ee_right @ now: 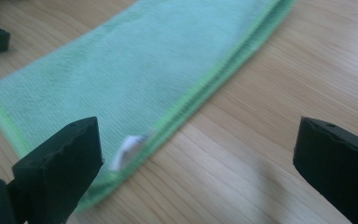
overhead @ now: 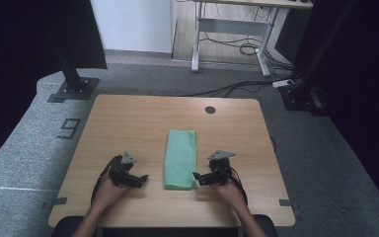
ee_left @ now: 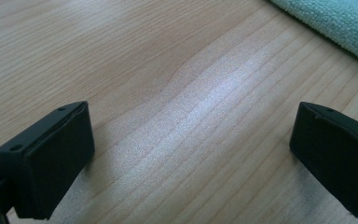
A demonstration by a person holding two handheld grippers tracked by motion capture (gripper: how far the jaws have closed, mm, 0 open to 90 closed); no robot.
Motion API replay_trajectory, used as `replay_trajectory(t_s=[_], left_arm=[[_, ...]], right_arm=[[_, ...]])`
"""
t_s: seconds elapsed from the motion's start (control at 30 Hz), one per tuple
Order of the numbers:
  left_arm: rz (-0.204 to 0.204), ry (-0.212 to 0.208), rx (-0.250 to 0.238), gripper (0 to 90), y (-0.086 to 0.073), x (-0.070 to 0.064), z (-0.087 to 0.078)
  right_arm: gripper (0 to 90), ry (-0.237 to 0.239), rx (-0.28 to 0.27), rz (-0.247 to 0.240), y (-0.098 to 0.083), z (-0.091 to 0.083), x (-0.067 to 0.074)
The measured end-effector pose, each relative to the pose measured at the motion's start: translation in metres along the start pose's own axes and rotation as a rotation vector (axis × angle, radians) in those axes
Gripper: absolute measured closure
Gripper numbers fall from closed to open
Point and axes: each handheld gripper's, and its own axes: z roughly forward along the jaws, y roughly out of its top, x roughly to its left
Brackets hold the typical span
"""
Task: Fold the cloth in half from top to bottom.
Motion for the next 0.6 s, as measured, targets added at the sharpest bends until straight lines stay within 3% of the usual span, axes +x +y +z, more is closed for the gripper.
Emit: replay_trajectory(t_s=[0.13,0.3,0.47,0.6], left_arm=[[-0.001,-0.002,0.0,0.0,0.001,0.0,0.001],[0.008,-0.008,0.017,0.0,0.006,-0.003,0.003],[0.038,0.009,0.007,0.0,0.024,-0.007,0.009],[0.005,-0.005,-0.045,1.2,0.044,-0.007,0.012]], right_arm=[[1.2,-0.008,0.037,-0.044,0.0,0.011,0.009],[1.2,-0.046,0.099,-0.09,-0.003,0.019,0.01],[1.4,-0.053,0.107,-0.089,-0.004,0.019,0.011],[1.6,-0.054,0.109,-0.074,-0.006,0.018,0.012]])
